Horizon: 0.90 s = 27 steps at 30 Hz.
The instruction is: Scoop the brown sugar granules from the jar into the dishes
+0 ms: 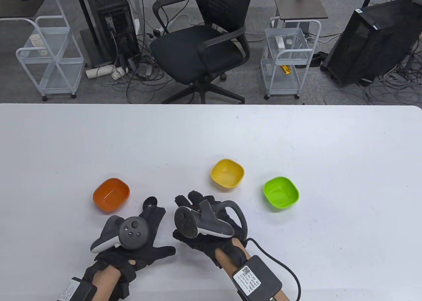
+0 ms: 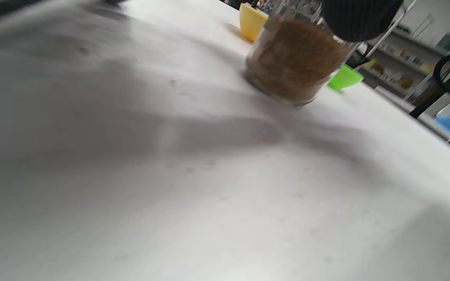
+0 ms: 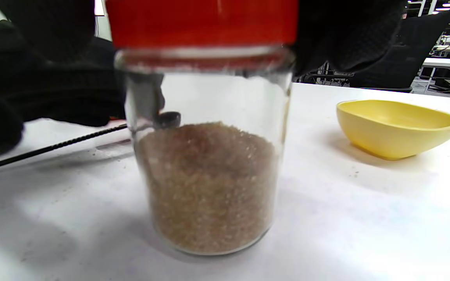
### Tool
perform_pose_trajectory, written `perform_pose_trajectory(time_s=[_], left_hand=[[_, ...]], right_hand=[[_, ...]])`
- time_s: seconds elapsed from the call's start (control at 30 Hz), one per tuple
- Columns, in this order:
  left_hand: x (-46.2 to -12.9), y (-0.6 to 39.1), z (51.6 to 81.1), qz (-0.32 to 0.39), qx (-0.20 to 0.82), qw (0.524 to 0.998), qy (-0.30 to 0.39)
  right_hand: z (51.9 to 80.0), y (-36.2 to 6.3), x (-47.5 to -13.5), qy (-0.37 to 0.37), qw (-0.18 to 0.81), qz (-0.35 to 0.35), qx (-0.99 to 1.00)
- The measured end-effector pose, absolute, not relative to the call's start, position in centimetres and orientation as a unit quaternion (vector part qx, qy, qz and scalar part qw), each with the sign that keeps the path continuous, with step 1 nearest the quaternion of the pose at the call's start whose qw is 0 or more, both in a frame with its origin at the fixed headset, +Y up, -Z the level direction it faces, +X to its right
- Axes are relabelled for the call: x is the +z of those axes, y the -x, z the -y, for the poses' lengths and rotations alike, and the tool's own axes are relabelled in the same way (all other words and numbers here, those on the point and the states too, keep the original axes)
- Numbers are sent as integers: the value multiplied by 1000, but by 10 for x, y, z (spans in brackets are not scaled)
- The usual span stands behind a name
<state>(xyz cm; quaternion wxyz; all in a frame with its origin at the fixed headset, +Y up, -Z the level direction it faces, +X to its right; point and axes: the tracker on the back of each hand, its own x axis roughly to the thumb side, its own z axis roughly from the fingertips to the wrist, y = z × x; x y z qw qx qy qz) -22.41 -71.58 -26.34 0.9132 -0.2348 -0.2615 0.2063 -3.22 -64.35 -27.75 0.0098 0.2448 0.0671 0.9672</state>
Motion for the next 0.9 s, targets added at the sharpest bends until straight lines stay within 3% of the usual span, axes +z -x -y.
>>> perform_pose_trajectory(time_s=[0.2, 0.6, 0.9], left_hand=[[-278, 206, 717, 260, 311, 881, 246], [-288, 174, 735, 257, 404, 830, 285], [-287, 172, 738, 229, 421, 836, 266]], right_hand=[[625, 27, -280, -232, 3, -88, 969], [620, 45, -282, -213, -80, -95, 969], [622, 53, -282, -227, -84, -82, 967]])
